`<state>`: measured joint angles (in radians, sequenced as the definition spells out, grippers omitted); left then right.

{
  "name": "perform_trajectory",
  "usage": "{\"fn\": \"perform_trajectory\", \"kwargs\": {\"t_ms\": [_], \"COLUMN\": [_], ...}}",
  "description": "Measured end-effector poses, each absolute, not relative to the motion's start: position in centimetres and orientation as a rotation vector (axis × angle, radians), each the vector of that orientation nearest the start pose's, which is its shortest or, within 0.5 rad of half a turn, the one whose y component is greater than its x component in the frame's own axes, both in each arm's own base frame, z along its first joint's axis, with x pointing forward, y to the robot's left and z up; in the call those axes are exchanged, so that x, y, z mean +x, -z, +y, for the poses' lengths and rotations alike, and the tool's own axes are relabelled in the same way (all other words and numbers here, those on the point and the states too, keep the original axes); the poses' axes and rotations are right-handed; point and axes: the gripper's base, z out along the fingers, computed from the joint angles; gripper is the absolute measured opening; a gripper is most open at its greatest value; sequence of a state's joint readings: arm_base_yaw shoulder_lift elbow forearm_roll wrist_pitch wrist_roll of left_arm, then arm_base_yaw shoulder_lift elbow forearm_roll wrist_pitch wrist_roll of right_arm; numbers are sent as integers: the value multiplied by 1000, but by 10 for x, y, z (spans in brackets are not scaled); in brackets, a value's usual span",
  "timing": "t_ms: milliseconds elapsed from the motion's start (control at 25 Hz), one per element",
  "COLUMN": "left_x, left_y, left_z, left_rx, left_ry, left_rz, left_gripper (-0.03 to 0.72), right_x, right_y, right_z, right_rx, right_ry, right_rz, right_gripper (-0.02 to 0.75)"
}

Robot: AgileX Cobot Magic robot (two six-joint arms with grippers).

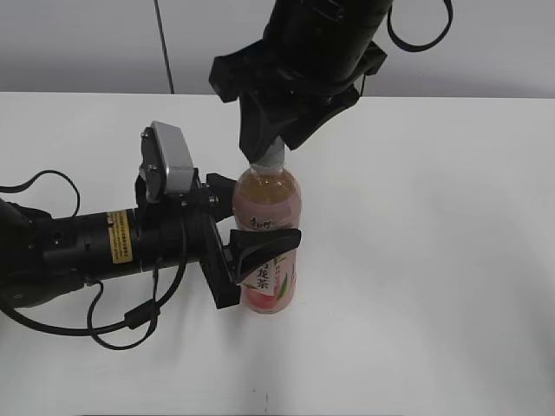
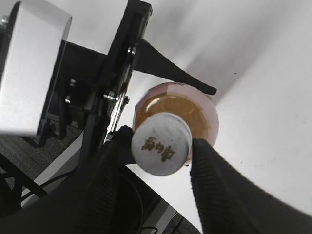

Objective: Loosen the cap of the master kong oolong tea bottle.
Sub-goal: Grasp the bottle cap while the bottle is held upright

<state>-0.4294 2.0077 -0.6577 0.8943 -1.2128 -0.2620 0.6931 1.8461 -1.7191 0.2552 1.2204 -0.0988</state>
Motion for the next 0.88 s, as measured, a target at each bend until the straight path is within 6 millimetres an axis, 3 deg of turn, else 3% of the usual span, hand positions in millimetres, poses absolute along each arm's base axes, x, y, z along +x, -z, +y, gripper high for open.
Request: {"fn": "perform_trajectory", "kwargs": {"t_ms": [200,360,520,720,880], "left_x": [256,256,256,256,256], "left_y": [-116,-116,-116,-116,-116], "left_z": [-190,-190,-190,-190,-190], "left_rx": [1060,1060,1058,1057,1057], "left_ry": [931,931,932,934,934], "left_rz": [1482,1482,1483,1483,1483], "left_gripper": [433,433,433,433,433], "right_x": [292,293,294,295,295], "right_y": [-304,-307,-309,-309,-309], "right_z": [270,271,271,272,272], "right_rx": [-1076,-1088,-1159,-1352,-1634], "right_ry": [-473,-461,-447,-416,-365], "right_rz": [2692,2679,2642,2530,2323], "right_gripper": [358,275,275,275,274]}}
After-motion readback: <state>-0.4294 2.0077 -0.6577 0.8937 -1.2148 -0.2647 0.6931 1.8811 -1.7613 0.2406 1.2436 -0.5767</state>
